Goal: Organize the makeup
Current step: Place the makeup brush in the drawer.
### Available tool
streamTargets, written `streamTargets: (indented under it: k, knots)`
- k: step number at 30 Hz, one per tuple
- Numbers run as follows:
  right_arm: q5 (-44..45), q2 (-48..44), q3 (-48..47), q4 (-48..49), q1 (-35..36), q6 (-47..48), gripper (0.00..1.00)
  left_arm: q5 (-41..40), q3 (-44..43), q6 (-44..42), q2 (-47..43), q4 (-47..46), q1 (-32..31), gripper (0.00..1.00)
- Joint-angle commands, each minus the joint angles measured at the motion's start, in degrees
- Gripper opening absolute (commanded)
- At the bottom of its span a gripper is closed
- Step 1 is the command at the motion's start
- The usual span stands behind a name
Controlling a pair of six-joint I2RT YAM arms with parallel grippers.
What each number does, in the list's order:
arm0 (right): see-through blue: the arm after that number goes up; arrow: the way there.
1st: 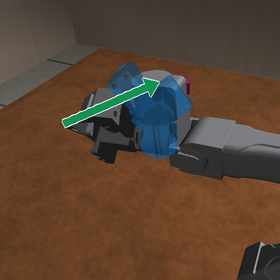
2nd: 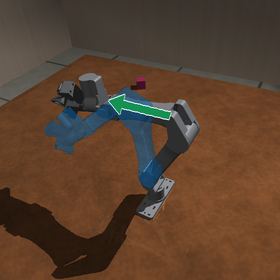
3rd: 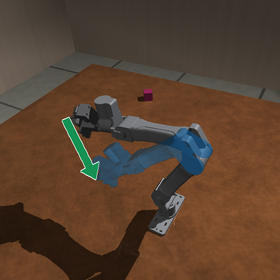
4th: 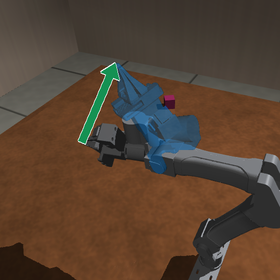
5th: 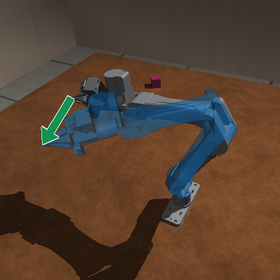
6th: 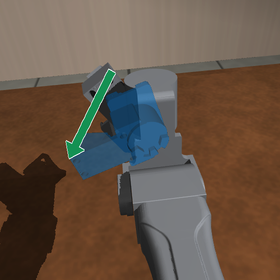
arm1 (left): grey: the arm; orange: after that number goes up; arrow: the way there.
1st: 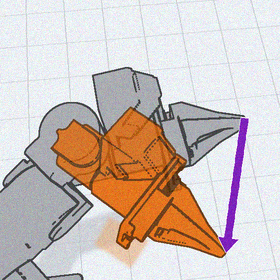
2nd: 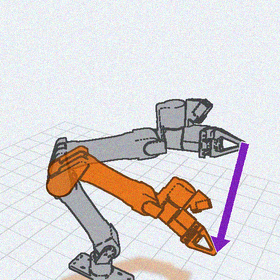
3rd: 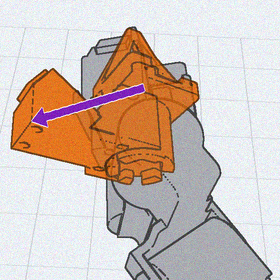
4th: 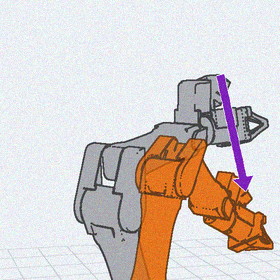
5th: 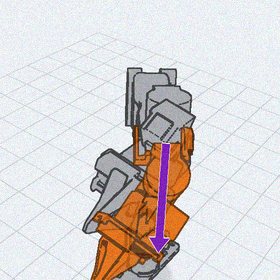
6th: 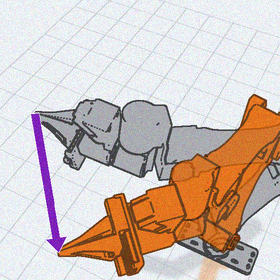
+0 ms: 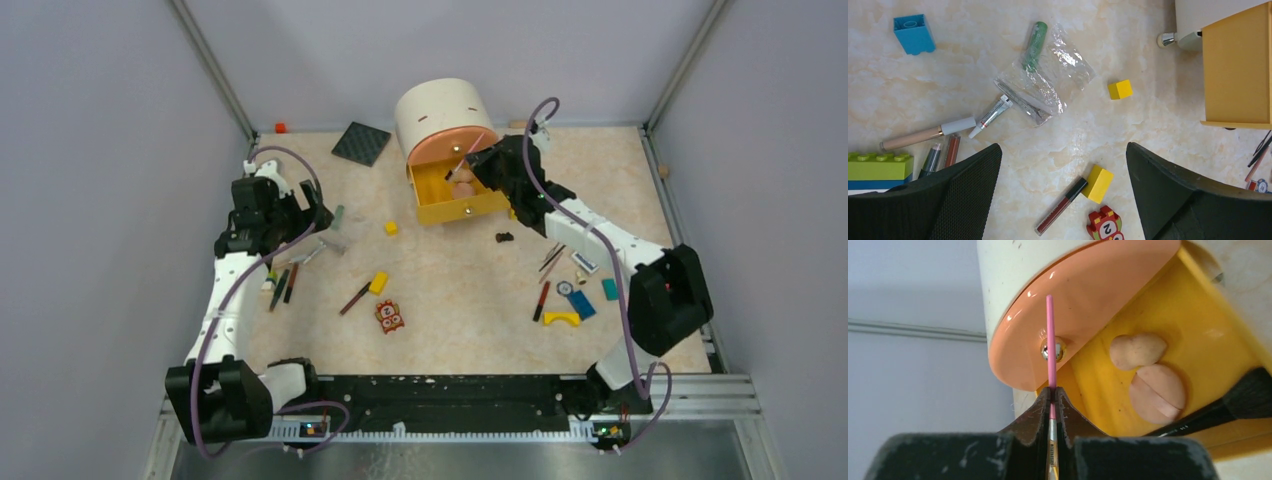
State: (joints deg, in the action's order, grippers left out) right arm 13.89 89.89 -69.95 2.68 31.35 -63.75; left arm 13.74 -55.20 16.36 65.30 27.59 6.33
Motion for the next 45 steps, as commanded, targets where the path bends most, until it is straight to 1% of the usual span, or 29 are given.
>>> streamTargets:
  k: [1,3,8,10,14,17,19,24,26,28,31,34,36,38,41,42,45]
  knots:
    - [1.72,4.1,-6.41,3.27,1.81,-2.43,0.05,0.6,0.28,-0.19,-1.82,-2.19,0.52,0.99]
    - [1.36,4.65,-6.86,2.69,1.87,-2.29,0.11,0.59,0.35,-0.19,-1.93,-2.19,0.66,0.99]
    - [1.98,3.44,-7.2,0.63,1.91,-0.71,0.32,1.05,0.37,-0.1,-1.84,-2.28,0.95,0.99]
    - [2.5,2.36,-6.83,-0.11,1.92,0.15,0.38,1.21,0.35,-0.17,-1.92,-2.34,1.13,0.99]
    - [4.09,-1.52,-5.04,-0.62,1.87,3.24,0.4,1.35,0.36,-0.27,-2.23,-2.37,1.37,0.99]
    - [6.48,-6.44,-2.64,-1.58,1.83,7.98,0.4,1.07,0.51,-0.36,-2.36,-2.54,1.41,0.99]
    - [7.26,-10.52,-0.95,-2.45,1.78,11.89,0.43,1.34,0.45,-0.32,-2.29,-3.1,1.51,0.99]
    - [5.65,-18.59,1.93,-11.1,1.62,21.38,0.45,-1.56,1.28,1.62,-2.51,-5.55,1.5,0.99]
    - [5.12,-21.9,3.82,-14.13,1.61,23.94,0.46,-0.61,4.33,0.93,-3.62,-10.08,1.33,0.99]
    - [4.88,-25.38,5.88,-17.01,1.56,25.99,0.47,0.61,9.49,1.28,-5.22,-15.65,1.3,0.99]
    - [4.71,-30.54,9.72,-20.29,1.52,27.28,0.47,2.0,16.63,0.97,-9.34,-25.95,1.24,0.99]
    - [2.88,-34.75,14.64,-20.73,1.52,27.37,0.48,-0.91,23.11,0.22,-12.25,-35.75,1.23,0.99]
    - [1.42,-36.41,17.46,-20.74,1.46,27.4,0.48,-4.01,26.19,-1.28,-10.99,-40.43,1.17,0.99]
    - [0.46,-36.87,18.98,-21.95,1.43,27.27,0.48,-7.84,27.68,-2.37,-7.92,-43.05,1.14,0.99]
    - [0.27,-35.84,20.12,-25.04,1.43,27.08,0.48,-11.44,31.55,-5.09,-3.3,-52.71,1.06,0.99]
    - [0.45,-35.19,20.26,-26.2,1.43,26.92,0.48,-11.93,33.15,-5.59,-1.95,-56.5,1.06,0.99]
    - [2.11,-32.5,20.04,-30.29,1.03,25.6,0.49,-10.09,38.04,-8.92,2.08,-69.35,1.06,0.99]
